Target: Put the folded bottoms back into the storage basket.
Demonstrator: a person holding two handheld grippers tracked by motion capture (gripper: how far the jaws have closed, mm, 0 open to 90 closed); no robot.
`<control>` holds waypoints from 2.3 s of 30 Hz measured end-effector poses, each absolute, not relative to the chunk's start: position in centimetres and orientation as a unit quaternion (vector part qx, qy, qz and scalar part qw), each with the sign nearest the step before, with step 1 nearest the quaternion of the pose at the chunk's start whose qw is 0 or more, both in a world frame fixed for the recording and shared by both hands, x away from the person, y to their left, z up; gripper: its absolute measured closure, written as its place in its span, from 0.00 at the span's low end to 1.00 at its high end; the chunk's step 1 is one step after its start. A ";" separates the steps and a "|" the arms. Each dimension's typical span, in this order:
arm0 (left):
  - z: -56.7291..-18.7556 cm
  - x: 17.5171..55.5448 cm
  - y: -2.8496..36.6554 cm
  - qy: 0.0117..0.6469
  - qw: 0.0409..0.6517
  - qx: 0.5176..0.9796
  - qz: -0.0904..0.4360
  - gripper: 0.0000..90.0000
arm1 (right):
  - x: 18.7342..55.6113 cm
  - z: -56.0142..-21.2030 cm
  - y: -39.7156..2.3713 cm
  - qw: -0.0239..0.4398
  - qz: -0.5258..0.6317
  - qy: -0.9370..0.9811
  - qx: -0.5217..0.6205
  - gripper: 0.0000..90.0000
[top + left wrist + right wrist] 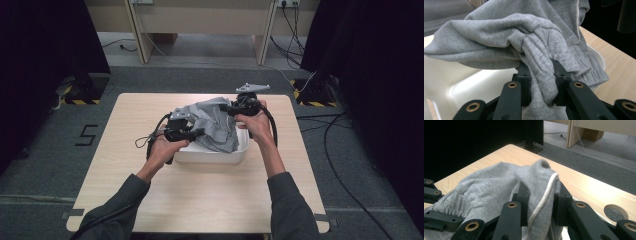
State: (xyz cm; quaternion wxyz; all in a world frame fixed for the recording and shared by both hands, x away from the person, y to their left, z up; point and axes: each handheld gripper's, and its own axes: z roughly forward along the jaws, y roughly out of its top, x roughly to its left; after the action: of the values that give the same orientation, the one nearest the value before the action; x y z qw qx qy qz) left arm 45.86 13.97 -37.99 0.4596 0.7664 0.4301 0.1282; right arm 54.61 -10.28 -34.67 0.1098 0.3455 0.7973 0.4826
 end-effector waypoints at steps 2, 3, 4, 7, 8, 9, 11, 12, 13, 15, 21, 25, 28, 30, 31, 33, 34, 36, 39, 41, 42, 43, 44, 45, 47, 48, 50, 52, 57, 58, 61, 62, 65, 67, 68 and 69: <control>-38.4 46.0 14.0 0.430 0.456 0.769 0.126 0.81 | 54.8 -35.0 -10.3 0.110 0.478 0.800 0.346 0.81; -38.6 46.0 14.0 0.433 0.454 0.769 0.126 0.81 | 54.8 -35.2 -10.3 0.109 0.475 0.801 0.347 0.81; -38.7 46.0 14.0 0.433 0.452 0.769 0.125 0.81 | 54.9 -35.5 -10.3 0.108 0.474 0.802 0.349 0.81; -39.3 46.1 14.0 0.434 0.444 0.774 0.125 0.81 | 55.1 -36.1 -10.3 0.107 0.470 0.802 0.353 0.81; -39.4 46.1 13.9 0.433 0.441 0.776 0.125 0.80 | 55.1 -36.3 -10.3 0.104 0.468 0.802 0.355 0.81; -39.5 46.1 13.9 0.434 0.439 0.777 0.124 0.80 | 55.2 -36.4 -10.3 0.106 0.466 0.804 0.354 0.81; -39.8 46.1 13.9 0.434 0.435 0.779 0.124 0.80 | 55.3 -36.8 -10.3 0.105 0.462 0.804 0.358 0.81; -39.9 46.1 13.9 0.435 0.434 0.779 0.124 0.80 | 55.4 -37.1 -10.2 0.103 0.459 0.805 0.362 0.81; -40.0 46.2 13.9 0.435 0.432 0.780 0.124 0.80 | 55.4 -37.2 -10.2 0.104 0.457 0.806 0.362 0.81; -40.3 46.2 14.0 0.436 0.427 0.782 0.123 0.80 | 55.5 -37.4 -10.1 0.104 0.453 0.807 0.364 0.81; -40.8 46.2 14.4 0.440 0.418 0.786 0.117 0.80 | 55.9 -38.1 -9.9 0.108 0.439 0.812 0.369 0.81; -41.1 46.3 14.5 0.444 0.414 0.786 0.116 0.79 | 56.1 -38.6 -9.9 0.106 0.429 0.813 0.378 0.80; -41.4 46.4 14.7 0.446 0.408 0.789 0.113 0.78 | 56.0 -39.0 -9.9 0.098 0.431 0.814 0.378 0.80; -41.5 46.4 14.7 0.448 0.403 0.790 0.113 0.77 | 56.0 -39.2 -9.9 0.096 0.423 0.816 0.381 0.80; -41.6 46.4 14.7 0.448 0.401 0.791 0.114 0.77 | 56.0 -39.4 -9.9 0.097 0.420 0.816 0.385 0.79; -41.8 46.4 14.7 0.452 0.386 0.796 0.115 0.71 | 56.1 -39.6 -9.9 0.097 0.417 0.817 0.386 0.79; -41.9 46.4 14.7 0.451 0.379 0.799 0.117 0.69 | 56.0 -39.7 -9.9 0.096 0.416 0.817 0.387 0.79; -42.0 46.5 14.8 0.457 0.378 0.797 0.118 0.69 | 56.0 -39.8 -9.9 0.096 0.407 0.820 0.390 0.76; -42.1 46.6 15.0 0.464 0.376 0.793 0.119 0.64 | 56.0 -40.1 -9.9 0.087 0.394 0.822 0.401 0.70; -42.1 46.6 15.1 0.471 0.375 0.789 0.123 0.64 | 55.9 -40.1 -10.0 0.083 0.404 0.817 0.402 0.69; -41.9 46.7 15.3 0.476 0.376 0.785 0.128 0.61 | 55.8 -40.0 -10.1 0.082 0.404 0.817 0.403 0.69; -41.8 46.7 15.3 0.486 0.378 0.778 0.129 0.57 | 55.8 -39.9 -10.2 0.087 0.401 0.820 0.400 0.69; -41.6 46.7 15.5 0.490 0.384 0.773 0.126 0.56 | 55.8 -39.8 -10.3 0.093 0.400 0.821 0.396 0.69; -41.4 46.7 15.6 0.490 0.386 0.771 0.129 0.56 | 55.7 -39.7 -10.3 0.092 0.403 0.820 0.396 0.69; -41.2 46.6 15.6 0.486 0.386 0.773 0.131 0.57 | 55.6 -39.5 -10.3 0.091 0.405 0.819 0.396 0.68; -41.1 46.6 15.6 0.486 0.387 0.772 0.133 0.57 | 55.5 -39.4 -10.3 0.092 0.406 0.819 0.395 0.68; -41.0 46.4 15.5 0.481 0.389 0.774 0.132 0.57 | 55.5 -39.4 -10.3 0.094 0.405 0.820 0.393 0.68; -41.0 46.3 15.4 0.478 0.390 0.776 0.132 0.57 | 55.4 -39.3 -10.3 0.096 0.405 0.820 0.392 0.68; -40.8 46.1 15.2 0.475 0.394 0.776 0.130 0.57 | 55.3 -39.3 -10.1 0.095 0.406 0.822 0.388 0.68; -40.7 46.1 15.2 0.473 0.395 0.777 0.131 0.57 | 55.2 -39.2 -10.1 0.094 0.405 0.822 0.388 0.68; -40.6 46.0 15.2 0.470 0.398 0.777 0.130 0.58 | 55.2 -39.2 -10.0 0.094 0.406 0.824 0.385 0.67; -40.5 45.9 15.1 0.470 0.400 0.776 0.129 0.58 | 55.1 -39.2 -10.0 0.094 0.406 0.823 0.385 0.67; -40.4 45.8 15.1 0.467 0.401 0.778 0.127 0.57 | 54.9 -39.2 -10.0 0.092 0.410 0.822 0.386 0.66; -40.4 45.8 15.1 0.469 0.403 0.775 0.126 0.56 | 54.8 -39.2 -10.0 0.091 0.408 0.823 0.384 0.64; -40.4 45.8 15.2 0.471 0.403 0.775 0.123 0.55 | 54.8 -39.2 -10.1 0.092 0.408 0.823 0.384 0.64; -40.4 45.8 15.2 0.473 0.405 0.774 0.118 0.54 | 54.7 -39.3 -10.1 0.093 0.408 0.822 0.386 0.64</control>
State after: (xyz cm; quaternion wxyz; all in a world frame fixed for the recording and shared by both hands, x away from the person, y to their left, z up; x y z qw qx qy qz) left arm 45.78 15.19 -40.41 0.4050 0.7738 0.4725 0.1183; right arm 54.70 -10.09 -39.26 0.0935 0.3856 0.8222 0.4082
